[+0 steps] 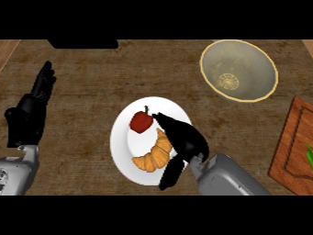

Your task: Pick the croissant from the plate and place it in the bowl

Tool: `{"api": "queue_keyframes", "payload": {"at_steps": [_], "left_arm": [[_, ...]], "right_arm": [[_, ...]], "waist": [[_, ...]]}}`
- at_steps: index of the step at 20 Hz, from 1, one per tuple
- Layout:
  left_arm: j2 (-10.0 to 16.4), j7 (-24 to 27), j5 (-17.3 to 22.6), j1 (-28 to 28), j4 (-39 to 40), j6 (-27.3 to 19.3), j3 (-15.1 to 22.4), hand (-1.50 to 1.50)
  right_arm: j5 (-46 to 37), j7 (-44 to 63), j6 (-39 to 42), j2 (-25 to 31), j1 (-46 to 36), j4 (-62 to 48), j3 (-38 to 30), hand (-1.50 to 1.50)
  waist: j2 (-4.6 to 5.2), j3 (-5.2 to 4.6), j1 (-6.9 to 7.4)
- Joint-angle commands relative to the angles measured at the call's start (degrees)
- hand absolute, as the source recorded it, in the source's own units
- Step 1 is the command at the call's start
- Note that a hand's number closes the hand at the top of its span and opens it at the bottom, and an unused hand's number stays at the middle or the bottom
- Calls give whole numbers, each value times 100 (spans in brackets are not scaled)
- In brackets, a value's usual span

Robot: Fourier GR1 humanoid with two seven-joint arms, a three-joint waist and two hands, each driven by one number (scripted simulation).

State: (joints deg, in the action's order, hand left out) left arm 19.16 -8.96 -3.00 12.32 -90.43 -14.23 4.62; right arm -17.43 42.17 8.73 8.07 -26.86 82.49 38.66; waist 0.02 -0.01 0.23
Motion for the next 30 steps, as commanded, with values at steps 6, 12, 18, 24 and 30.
{"api": "queue_keyframes", "payload": {"at_steps": [6,12,18,24,30], "left_arm": [[-292,-8,-234,232,192,148,-171,0],[-234,-52,-242,-57,-105,514,-538,0],[-308,-44,-298,8,-85,576,-574,0],[-628,-186,-673,-105,-289,441,-318,0],[-535,337,-420,-328,-31,743,-695,0]], "right_arm": [[-834,-1059,-232,-785,56,-1669,-306,-150],[-946,-1353,69,-801,152,-1618,-656,-150],[-1123,-1610,-564,-803,-76,-2094,226,150],[-1142,-1940,-802,-802,-124,-2339,184,150],[-1111,-2207,-876,-801,-232,-2325,-62,150]], "waist": [[10,2,3],[-1,1,-4],[3,1,15],[1,2,16],[0,1,14]]}}
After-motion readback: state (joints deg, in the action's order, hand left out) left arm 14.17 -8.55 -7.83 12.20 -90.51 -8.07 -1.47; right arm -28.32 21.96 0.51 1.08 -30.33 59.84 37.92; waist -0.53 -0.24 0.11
